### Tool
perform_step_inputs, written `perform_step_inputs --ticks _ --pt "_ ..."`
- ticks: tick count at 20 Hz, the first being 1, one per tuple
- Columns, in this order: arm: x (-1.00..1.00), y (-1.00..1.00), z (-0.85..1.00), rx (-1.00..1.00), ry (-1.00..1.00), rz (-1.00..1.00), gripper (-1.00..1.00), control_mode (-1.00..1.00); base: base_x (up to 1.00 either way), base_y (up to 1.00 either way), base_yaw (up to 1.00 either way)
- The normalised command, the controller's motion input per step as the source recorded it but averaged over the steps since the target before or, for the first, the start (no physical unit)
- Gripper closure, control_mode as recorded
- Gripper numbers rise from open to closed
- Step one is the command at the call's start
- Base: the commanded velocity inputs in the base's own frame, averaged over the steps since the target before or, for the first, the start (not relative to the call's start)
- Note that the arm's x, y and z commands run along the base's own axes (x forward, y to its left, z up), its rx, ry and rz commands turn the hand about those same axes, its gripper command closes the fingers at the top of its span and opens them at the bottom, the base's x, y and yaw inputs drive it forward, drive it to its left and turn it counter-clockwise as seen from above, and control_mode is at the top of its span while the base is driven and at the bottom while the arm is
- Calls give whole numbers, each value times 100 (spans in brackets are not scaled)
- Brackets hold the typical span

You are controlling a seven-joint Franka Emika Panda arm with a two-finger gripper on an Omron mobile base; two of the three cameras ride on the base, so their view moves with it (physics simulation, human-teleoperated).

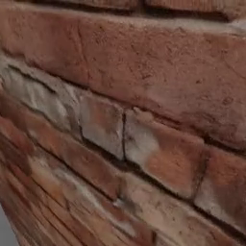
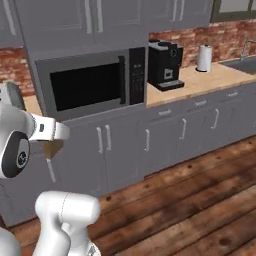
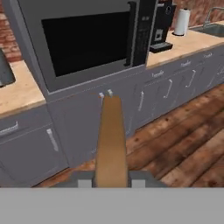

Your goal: Start the toaster. Once the lever pops up, take the bread to the plate on the dining counter.

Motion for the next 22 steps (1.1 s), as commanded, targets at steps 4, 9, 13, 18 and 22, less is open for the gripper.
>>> perform_step_inputs --ticks 4,9,13,18,22 --pt "0 0 0 0 0 0 100 100 0 -3 -89" --pt "0 0 0 0 0 0 100 100 0 -2 -91" --pt "0 0 0 0 0 0 100 100 0 -8 -89" --pt "0 0 0 0 0 0 100 100 0 -21 -85" --pt "0 0 0 0 0 0 100 100 1 -51 -66"
